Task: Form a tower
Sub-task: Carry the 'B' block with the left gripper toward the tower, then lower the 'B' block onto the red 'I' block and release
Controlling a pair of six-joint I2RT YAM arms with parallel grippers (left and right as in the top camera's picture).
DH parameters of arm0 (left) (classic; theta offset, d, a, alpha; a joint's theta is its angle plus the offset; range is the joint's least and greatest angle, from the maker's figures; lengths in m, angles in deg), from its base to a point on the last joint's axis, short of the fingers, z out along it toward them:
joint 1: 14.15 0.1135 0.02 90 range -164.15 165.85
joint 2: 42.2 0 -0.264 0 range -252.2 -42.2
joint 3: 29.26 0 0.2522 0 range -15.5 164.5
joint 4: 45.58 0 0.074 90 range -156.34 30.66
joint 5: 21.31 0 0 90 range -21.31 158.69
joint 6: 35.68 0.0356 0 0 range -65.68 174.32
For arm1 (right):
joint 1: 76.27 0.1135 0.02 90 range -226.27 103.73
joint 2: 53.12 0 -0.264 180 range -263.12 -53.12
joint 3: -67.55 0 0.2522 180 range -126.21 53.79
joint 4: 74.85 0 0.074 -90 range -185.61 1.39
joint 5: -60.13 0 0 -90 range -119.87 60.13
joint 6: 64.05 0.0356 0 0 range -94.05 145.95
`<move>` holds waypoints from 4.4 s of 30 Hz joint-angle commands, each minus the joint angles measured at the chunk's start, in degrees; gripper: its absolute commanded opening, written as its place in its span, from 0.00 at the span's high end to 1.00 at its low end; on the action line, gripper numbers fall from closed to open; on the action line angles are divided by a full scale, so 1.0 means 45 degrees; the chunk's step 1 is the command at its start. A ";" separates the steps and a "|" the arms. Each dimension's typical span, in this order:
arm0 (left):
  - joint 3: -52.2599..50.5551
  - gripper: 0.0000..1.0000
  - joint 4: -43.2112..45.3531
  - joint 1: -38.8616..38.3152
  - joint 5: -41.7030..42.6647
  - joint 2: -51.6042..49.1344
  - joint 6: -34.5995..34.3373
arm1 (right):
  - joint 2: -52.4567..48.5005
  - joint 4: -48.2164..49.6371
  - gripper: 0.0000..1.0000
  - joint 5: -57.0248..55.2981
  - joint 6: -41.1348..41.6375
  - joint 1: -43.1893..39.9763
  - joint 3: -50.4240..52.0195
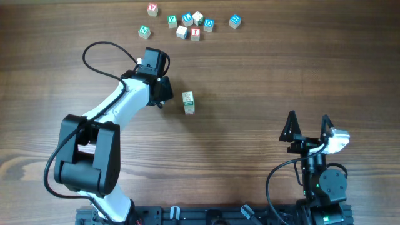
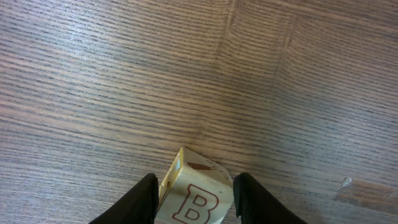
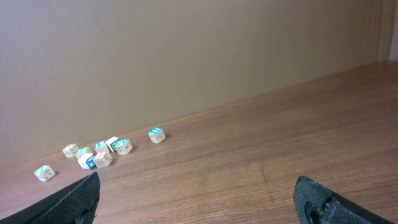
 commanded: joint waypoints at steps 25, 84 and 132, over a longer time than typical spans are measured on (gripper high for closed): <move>-0.0194 0.72 -0.0559 0.0058 0.0083 -0.0034 0.0359 | 0.0078 0.0053 0.00 -0.0131 -0.0214 -0.0053 0.0015; 0.6917 0.72 -0.8636 -0.2365 0.1705 0.1433 0.0986 | 0.0078 0.0058 0.00 -0.0131 -0.0219 -0.0053 0.0015; 0.5416 0.72 -0.7533 -0.3206 0.1195 0.0714 -0.1350 | 0.0078 0.0053 0.00 -0.0131 -0.0214 -0.0053 0.0015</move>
